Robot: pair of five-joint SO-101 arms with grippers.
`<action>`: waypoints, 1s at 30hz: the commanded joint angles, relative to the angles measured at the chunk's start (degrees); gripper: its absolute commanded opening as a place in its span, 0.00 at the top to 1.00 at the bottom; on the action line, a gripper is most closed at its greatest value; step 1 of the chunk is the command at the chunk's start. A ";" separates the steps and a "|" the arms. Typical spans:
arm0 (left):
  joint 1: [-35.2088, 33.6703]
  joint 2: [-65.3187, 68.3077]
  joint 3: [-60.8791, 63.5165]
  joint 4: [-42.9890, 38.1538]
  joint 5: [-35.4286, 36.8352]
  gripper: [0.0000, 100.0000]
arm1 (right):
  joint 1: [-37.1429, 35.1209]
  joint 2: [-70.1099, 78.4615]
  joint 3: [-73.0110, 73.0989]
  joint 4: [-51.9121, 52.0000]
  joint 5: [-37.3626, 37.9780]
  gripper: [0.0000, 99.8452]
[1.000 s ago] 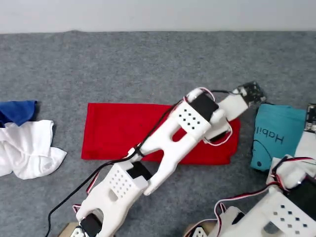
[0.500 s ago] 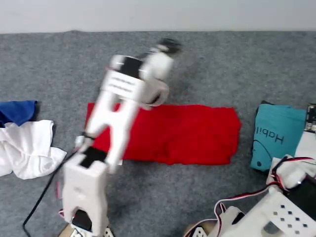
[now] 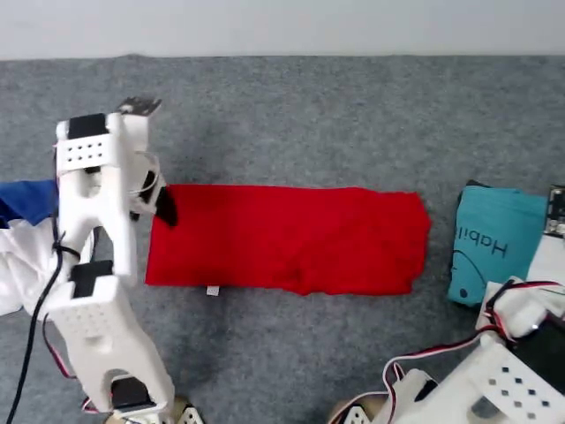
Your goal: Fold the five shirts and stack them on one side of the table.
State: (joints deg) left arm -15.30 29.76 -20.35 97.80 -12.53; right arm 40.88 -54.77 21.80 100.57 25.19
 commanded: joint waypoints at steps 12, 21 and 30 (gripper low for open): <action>1.32 10.99 -3.30 -1.49 1.14 0.74 | 0.22 -0.75 -0.62 2.07 -0.53 0.99; 3.69 17.23 -6.20 -2.64 7.56 0.82 | 0.22 -0.75 -0.70 2.07 -0.53 0.99; 3.60 17.41 -9.45 -1.05 7.03 1.00 | 0.31 -0.84 -0.70 2.07 -0.44 0.99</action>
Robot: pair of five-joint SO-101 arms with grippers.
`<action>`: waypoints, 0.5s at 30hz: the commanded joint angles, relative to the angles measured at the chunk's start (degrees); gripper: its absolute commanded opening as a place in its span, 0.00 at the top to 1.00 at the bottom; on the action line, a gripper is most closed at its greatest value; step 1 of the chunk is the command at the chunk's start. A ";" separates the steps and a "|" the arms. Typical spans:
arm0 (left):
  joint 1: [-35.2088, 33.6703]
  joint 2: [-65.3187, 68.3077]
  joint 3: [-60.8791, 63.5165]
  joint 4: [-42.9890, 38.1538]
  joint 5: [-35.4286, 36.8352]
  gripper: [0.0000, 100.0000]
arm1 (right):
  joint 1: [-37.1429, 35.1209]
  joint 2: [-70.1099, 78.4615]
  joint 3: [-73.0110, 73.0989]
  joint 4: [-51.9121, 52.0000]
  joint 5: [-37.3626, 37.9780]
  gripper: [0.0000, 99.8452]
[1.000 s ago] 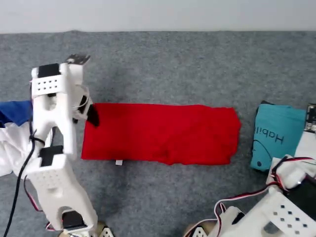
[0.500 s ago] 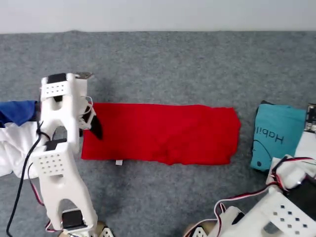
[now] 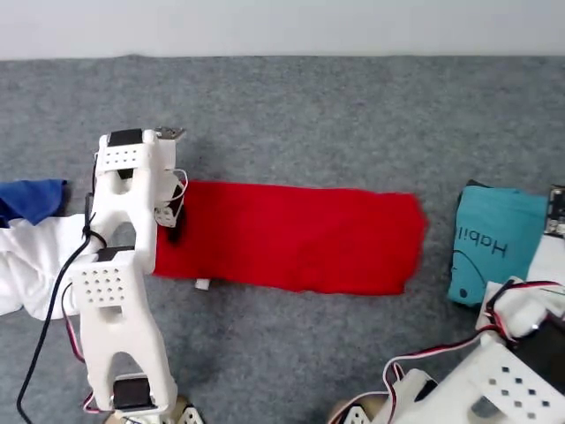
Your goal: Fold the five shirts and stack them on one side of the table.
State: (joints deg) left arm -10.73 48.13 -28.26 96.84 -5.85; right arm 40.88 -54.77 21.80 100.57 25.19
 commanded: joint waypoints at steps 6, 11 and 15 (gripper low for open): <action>-4.13 -10.64 -1.54 1.41 0.35 1.00 | 0.31 -0.84 -0.70 2.07 -0.44 0.99; -3.60 -18.90 -1.45 3.34 -1.49 1.00 | 0.22 -0.84 -0.70 1.98 -0.44 0.99; 1.14 -24.35 -1.01 3.69 -1.58 1.00 | 0.04 -0.75 -0.70 1.89 -0.44 0.99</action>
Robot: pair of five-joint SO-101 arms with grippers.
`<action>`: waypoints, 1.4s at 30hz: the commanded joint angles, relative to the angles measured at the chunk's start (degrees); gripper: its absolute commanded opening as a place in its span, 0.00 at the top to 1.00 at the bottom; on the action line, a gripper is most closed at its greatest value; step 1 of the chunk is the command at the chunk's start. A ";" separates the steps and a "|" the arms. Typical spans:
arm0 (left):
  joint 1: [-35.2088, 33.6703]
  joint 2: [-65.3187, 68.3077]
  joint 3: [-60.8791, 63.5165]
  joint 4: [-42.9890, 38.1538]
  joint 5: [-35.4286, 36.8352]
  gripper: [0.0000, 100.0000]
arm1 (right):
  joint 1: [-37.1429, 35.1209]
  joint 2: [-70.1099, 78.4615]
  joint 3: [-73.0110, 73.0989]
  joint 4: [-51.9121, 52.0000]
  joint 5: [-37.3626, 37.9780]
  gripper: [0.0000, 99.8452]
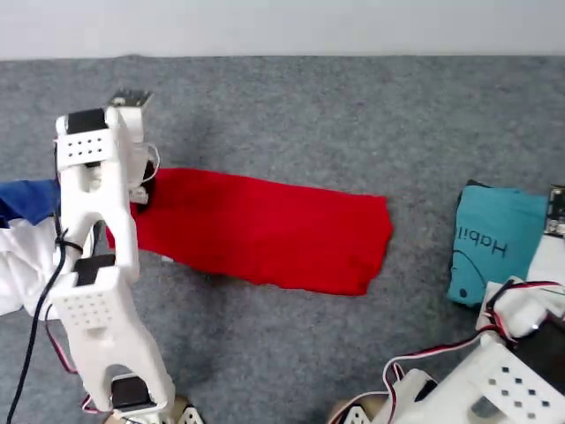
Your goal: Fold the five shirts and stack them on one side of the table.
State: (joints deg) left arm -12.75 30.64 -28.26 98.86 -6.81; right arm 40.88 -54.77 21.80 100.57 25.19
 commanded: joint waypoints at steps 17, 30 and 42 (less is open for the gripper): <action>39.38 -12.57 2.33 -0.09 4.31 1.00 | 0.04 -0.75 -0.53 1.89 -0.44 0.99; 52.31 -5.98 1.01 -7.12 7.91 1.00 | 0.13 -0.75 -0.44 1.98 -0.44 0.99; 54.07 5.27 -15.25 -2.99 8.00 0.95 | 0.13 -0.75 -0.44 1.98 -0.44 0.99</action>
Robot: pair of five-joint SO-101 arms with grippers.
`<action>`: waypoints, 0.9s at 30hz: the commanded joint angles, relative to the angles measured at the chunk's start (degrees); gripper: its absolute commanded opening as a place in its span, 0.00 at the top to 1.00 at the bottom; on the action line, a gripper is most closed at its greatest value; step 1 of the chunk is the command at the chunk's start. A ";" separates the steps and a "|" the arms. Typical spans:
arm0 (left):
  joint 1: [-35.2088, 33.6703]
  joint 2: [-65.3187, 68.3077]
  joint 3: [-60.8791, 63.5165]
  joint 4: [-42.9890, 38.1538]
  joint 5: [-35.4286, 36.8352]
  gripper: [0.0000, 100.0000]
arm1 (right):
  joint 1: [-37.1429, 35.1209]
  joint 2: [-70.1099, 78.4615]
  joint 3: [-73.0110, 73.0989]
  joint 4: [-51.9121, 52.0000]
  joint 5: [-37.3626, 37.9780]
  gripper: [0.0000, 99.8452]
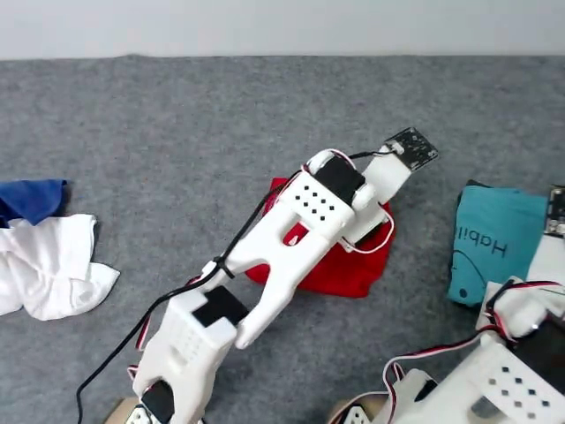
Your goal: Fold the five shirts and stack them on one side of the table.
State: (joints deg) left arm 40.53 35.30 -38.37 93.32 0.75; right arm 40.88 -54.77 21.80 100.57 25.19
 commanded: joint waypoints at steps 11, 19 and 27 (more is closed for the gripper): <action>0.62 2.73 -17.98 7.21 2.73 0.79 | 0.13 -0.75 -0.44 1.98 -0.53 0.99; -3.96 -5.36 -16.57 7.21 2.55 0.97 | 0.22 -0.75 -0.44 1.98 -0.53 0.99; -12.48 -8.35 0.75 7.30 0.35 0.99 | 0.04 -0.75 -0.44 1.98 -0.53 0.99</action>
State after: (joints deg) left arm 30.24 31.16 -42.77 99.12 2.77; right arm 40.88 -54.77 21.80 100.57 25.19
